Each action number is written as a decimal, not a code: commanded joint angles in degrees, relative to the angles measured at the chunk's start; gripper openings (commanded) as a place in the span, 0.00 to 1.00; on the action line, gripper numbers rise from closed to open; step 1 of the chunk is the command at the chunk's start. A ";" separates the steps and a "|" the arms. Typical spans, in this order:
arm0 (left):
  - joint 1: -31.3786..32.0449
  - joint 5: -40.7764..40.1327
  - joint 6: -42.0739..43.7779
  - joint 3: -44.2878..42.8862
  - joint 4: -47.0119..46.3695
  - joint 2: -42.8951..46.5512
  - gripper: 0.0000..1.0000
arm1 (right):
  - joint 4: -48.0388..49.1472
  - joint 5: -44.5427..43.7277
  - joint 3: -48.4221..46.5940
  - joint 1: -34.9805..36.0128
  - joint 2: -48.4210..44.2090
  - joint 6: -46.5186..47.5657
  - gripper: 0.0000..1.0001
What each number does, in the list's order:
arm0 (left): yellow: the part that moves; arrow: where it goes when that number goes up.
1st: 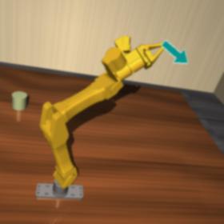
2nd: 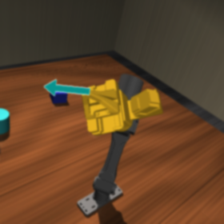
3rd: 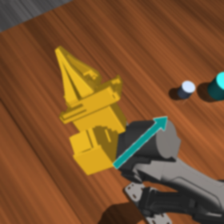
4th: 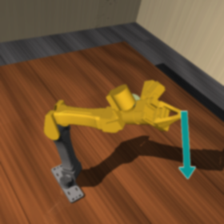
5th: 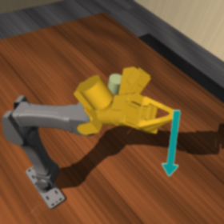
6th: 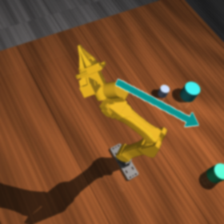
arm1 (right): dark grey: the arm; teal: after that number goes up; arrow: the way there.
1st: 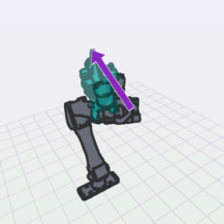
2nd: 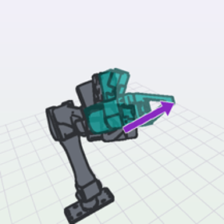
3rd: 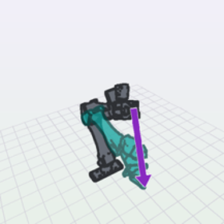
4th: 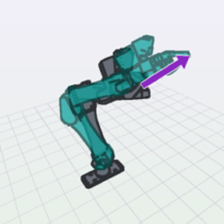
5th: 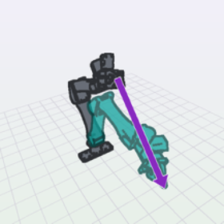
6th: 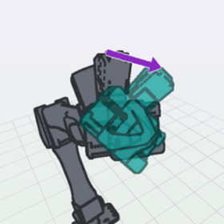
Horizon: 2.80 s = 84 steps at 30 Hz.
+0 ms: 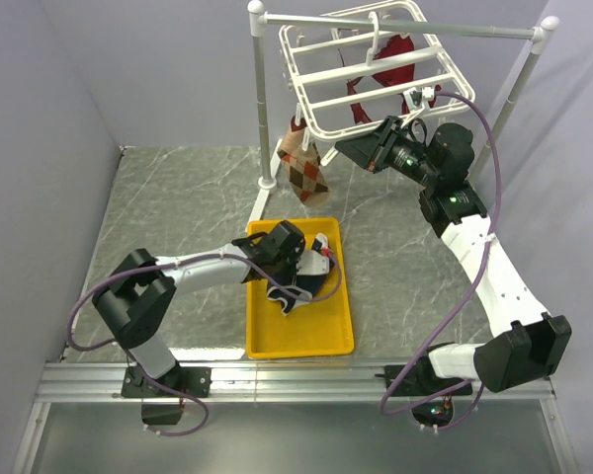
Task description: Clip the underwear to the hanger
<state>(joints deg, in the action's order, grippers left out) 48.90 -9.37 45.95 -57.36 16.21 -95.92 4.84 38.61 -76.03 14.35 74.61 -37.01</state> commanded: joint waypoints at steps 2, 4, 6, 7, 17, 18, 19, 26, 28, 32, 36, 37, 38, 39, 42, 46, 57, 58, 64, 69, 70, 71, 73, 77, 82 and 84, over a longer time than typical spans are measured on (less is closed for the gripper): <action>-2.67 3.46 -10.11 -7.04 0.56 3.11 0.43 | 1.49 0.76 -2.37 -0.29 0.01 -0.43 0.00; -4.69 5.84 -15.78 -10.21 4.61 2.49 0.45 | 1.66 0.76 -2.46 -0.37 0.01 -0.51 0.00; -6.09 7.52 -23.08 -10.93 7.52 2.40 0.47 | 1.66 0.76 -2.54 -0.29 -0.08 -0.60 0.00; -6.19 7.78 -25.28 -11.36 8.31 2.32 0.47 | 1.66 0.76 -2.54 -0.29 -0.08 -0.60 0.00; -6.45 6.04 -52.35 -13.91 18.51 -2.07 0.54 | 1.14 0.41 -3.95 -0.38 -0.08 -0.69 0.00; -6.63 5.68 -53.07 -14.00 18.25 -2.60 0.55 | 1.22 0.50 -3.86 -0.46 0.01 -0.69 0.00; -6.72 5.85 -54.90 -14.53 18.77 -3.30 0.55 | 1.22 0.50 -3.78 -0.38 -0.08 -0.60 0.00; -9.43 5.85 -58.26 -16.20 20.80 -11.12 0.52 | 0.78 0.24 -4.30 -0.64 0.10 -0.07 0.00; -10.14 6.46 -58.70 -17.25 21.06 -12.44 0.50 | 0.96 0.33 -4.30 -0.55 0.19 -0.16 0.00; -10.15 6.90 -58.43 -19.80 21.32 -15.87 0.39 | 1.05 0.41 -4.22 -0.55 0.27 -0.16 0.00; -10.15 5.33 -57.12 -20.51 20.01 -14.92 0.00 | 0.96 0.33 -4.30 -0.81 0.27 -0.08 0.00; -10.15 4.54 -56.16 -19.72 19.31 -13.87 0.00 | 0.87 0.24 -4.30 -0.73 0.27 0.01 0.00; -10.06 3.23 -55.63 -18.67 18.26 -10.90 0.00 | 0.87 0.24 -4.39 -0.73 0.27 0.01 0.00; -10.06 2.08 -55.27 -16.40 16.42 -9.30 0.00 | 0.96 0.24 -4.48 -0.81 0.27 -0.07 0.00; -9.97 -0.55 -53.96 -11.39 12.47 -1.75 0.00 | 1.13 -0.03 -4.30 -0.73 0.36 -0.25 0.00; -8.30 -3.02 -49.66 -5.75 6.41 6.87 0.00 | 1.31 -0.29 -4.04 -0.81 0.36 -0.51 0.00; -2.06 -7.59 -24.98 13.05 -26.91 25.77 0.00 | 3.06 0.15 -2.37 -0.81 -0.16 -2.70 0.00; -1.80 -7.77 -23.56 13.68 -28.84 27.26 0.00 | 3.50 0.41 -2.02 -0.81 -0.17 -3.49 0.00; -0.66 -10.14 -19.24 12.81 -37.65 29.65 0.00 | 6.85 1.12 -0.17 -0.81 -0.08 -8.42 0.00; 0.05 -12.60 -18.88 9.73 -39.50 30.09 0.00 | 9.21 1.12 0.62 -0.81 0.27 -11.58 0.00; 0.05 -12.61 -18.88 9.12 -39.50 30.18 0.00 | 9.74 1.12 0.71 -0.73 0.36 -12.20 0.00; 0.05 -12.69 -18.71 7.98 -39.67 30.26 0.00 | 10.01 1.03 0.62 -0.81 0.45 -13.16 0.00; 0.05 -12.61 -18.45 6.14 -39.76 30.18 0.00 | 11.41 1.03 0.97 -0.73 0.80 -14.31 0.00; 0.14 -9.80 -21.34 2.62 -36.00 30.79 0.00 | 13.96 1.03 1.50 -0.73 1.24 -16.77 0.00; 0.75 -8.39 -26.52 -2.13 -30.72 31.32 0.00 | 15.46 0.94 1.85 -0.73 1.59 -17.04 0.00; 0.84 -7.95 -28.19 -3.19 -30.10 31.32 0.00 | 16.68 0.94 2.11 -0.73 1.68 -18.00 0.00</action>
<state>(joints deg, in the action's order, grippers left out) 49.36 -19.05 21.82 -56.82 -15.07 -66.22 16.78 39.57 -74.48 13.98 76.23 -52.82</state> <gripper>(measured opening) 0.013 0.218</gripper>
